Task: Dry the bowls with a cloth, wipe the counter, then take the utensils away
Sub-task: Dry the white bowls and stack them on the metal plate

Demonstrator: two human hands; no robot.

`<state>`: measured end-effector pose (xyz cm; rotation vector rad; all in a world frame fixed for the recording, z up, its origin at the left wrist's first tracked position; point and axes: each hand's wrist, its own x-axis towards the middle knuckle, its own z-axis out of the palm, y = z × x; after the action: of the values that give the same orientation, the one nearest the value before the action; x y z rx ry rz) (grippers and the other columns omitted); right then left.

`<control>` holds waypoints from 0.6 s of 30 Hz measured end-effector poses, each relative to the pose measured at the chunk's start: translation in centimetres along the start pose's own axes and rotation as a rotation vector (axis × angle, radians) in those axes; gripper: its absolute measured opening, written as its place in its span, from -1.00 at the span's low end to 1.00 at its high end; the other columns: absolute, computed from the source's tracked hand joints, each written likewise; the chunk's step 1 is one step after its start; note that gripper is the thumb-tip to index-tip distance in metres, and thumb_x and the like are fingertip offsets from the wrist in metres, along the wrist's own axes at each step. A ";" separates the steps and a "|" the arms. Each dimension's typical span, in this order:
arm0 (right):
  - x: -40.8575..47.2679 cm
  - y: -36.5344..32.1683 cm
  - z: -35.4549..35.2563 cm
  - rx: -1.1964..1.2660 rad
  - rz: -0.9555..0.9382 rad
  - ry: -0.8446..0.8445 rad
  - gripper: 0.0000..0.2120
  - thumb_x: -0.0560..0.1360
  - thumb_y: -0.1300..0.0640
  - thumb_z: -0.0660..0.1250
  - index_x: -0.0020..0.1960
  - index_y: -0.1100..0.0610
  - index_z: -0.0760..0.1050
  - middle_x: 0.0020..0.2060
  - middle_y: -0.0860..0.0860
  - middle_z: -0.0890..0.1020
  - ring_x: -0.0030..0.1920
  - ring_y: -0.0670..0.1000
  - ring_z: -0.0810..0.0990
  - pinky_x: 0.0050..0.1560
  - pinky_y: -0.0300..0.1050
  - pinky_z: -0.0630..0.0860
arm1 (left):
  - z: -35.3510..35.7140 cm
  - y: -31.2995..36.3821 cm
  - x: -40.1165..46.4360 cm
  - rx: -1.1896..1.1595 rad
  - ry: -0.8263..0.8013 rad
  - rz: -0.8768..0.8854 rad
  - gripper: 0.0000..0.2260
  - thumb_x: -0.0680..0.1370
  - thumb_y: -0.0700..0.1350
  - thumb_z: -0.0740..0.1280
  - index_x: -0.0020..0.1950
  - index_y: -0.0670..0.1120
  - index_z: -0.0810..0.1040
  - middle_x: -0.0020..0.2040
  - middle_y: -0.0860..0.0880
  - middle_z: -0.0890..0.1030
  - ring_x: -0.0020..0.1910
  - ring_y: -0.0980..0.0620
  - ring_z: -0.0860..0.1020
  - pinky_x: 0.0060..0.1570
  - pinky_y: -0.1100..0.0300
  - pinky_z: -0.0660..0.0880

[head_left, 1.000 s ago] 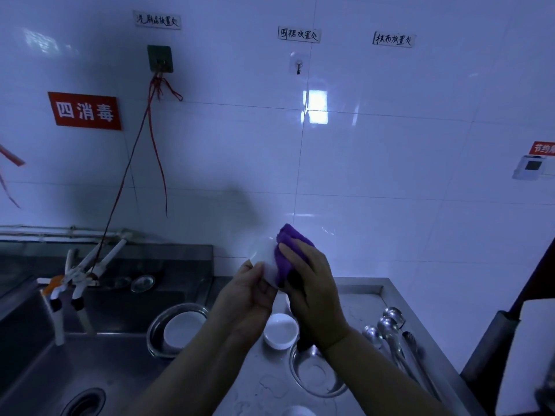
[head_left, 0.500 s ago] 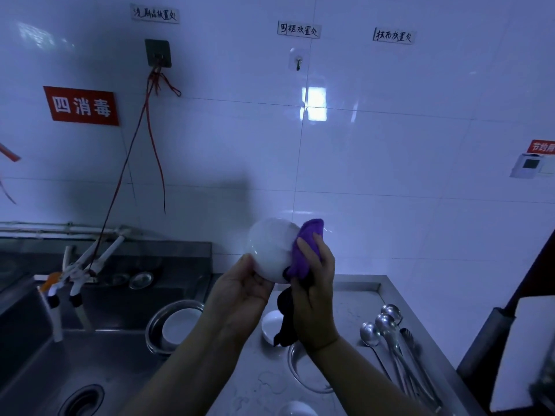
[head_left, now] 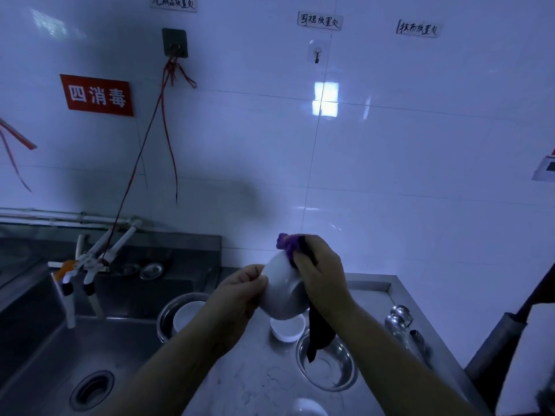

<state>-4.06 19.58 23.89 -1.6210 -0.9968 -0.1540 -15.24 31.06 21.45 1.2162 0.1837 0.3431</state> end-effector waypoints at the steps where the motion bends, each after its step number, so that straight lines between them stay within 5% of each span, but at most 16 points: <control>1: 0.2 0.1 0.4 -0.098 -0.032 -0.066 -0.79 0.40 0.14 0.17 -0.08 0.09 0.56 -0.13 -0.03 0.63 -0.04 -0.05 0.56 0.00 -0.06 0.49 | -0.4 0.0 0.0 0.100 0.010 -0.005 -0.78 0.54 -0.27 0.17 0.00 -0.11 0.60 -0.09 -0.10 0.68 -0.10 -0.04 0.62 -0.18 0.15 0.58; 4: 0.7 0.7 2.0 -0.072 0.023 -0.163 -0.86 0.40 0.13 0.17 -0.22 0.02 0.50 -0.28 -0.04 0.59 -0.20 -0.06 0.53 -0.17 -0.13 0.45 | -1.8 0.7 0.0 0.273 0.012 0.016 -0.78 0.56 -0.27 0.18 0.04 -0.14 0.60 0.02 -0.21 0.64 0.03 -0.18 0.57 0.05 -0.06 0.50; 8: 1.1 2.5 4.0 0.101 0.339 -0.044 -0.80 0.37 0.06 0.13 -0.18 0.03 0.53 -0.25 -0.01 0.63 -0.20 -0.03 0.56 -0.18 -0.10 0.46 | -4.8 2.5 0.1 0.371 0.021 0.049 -0.81 0.56 -0.31 0.18 -0.04 -0.17 0.59 -0.16 -0.11 0.63 -0.20 0.02 0.56 -0.22 0.22 0.50; 13: -1.4 5.7 6.8 -0.064 0.398 0.016 -0.86 0.34 0.08 0.10 -0.21 0.11 0.38 -0.39 -0.01 0.47 -0.37 -0.07 0.39 -0.31 -0.12 0.32 | -10.2 3.7 2.0 0.352 0.037 0.040 -0.81 0.56 -0.32 0.21 -0.10 -0.14 0.59 -0.26 -0.07 0.63 -0.29 0.02 0.57 -0.28 0.18 0.51; 18: -3.6 8.0 8.6 -0.167 0.501 0.076 -0.83 0.53 0.27 0.16 -0.16 0.08 0.44 -0.31 0.03 0.56 -0.28 0.02 0.50 -0.25 -0.12 0.42 | -16.9 -0.1 4.9 0.964 0.117 0.028 -0.86 0.52 -0.27 0.29 -0.13 -0.09 0.61 -0.27 -0.07 0.58 -0.30 0.07 0.54 -0.27 0.23 0.42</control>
<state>-4.45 25.37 12.98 -1.9531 -0.5067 0.0442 -16.04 47.68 15.86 2.1512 0.4655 0.3595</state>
